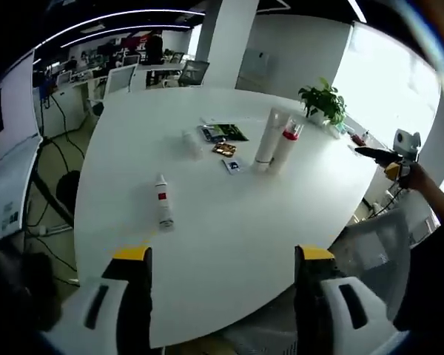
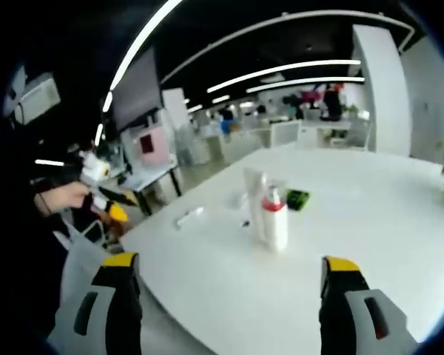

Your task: Arrange the skincare products in the storage area until every visible bottle or jar stands upright without overlapping.

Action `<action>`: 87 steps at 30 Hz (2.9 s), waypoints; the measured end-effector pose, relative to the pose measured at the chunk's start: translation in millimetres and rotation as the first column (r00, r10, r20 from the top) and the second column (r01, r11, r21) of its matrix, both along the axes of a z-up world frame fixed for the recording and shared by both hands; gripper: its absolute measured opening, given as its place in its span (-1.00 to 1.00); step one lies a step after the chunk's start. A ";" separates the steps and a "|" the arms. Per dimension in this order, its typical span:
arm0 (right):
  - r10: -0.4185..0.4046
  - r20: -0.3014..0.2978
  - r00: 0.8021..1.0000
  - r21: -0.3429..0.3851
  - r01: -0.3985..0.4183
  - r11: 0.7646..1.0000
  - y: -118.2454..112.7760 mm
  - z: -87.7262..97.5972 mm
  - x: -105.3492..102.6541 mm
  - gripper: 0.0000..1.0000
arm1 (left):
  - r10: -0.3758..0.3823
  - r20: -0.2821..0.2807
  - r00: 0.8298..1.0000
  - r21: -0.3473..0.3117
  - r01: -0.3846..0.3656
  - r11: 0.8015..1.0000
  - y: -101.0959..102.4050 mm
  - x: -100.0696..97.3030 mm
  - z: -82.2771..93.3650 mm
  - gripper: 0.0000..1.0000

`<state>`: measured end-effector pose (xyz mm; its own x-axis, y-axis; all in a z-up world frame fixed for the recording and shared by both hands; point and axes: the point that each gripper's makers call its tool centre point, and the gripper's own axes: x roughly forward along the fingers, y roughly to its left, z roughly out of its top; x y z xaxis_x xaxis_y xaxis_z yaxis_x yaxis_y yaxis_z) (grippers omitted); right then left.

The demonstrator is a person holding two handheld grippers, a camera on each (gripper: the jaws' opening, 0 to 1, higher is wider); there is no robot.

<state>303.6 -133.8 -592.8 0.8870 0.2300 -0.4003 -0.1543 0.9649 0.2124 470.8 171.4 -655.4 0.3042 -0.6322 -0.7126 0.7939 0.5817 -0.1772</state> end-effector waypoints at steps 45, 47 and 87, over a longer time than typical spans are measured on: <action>-0.071 -0.078 0.994 0.066 0.077 0.995 -15.9 -32.2 10.6 0.94 | 0.135 -0.061 0.989 0.122 -0.127 0.984 -31.0 105.6 -82.5 -0.08; -0.072 -0.083 0.994 0.067 0.078 0.995 -17.1 -33.5 10.9 0.94 | 0.134 -0.054 0.990 0.129 -0.126 0.984 -33.0 110.8 -85.2 -0.12; -0.100 -0.088 0.991 0.108 0.109 0.988 -31.2 -38.4 20.8 0.90 | 0.059 0.063 0.996 0.283 -0.074 0.956 -51.3 149.5 -116.8 -0.49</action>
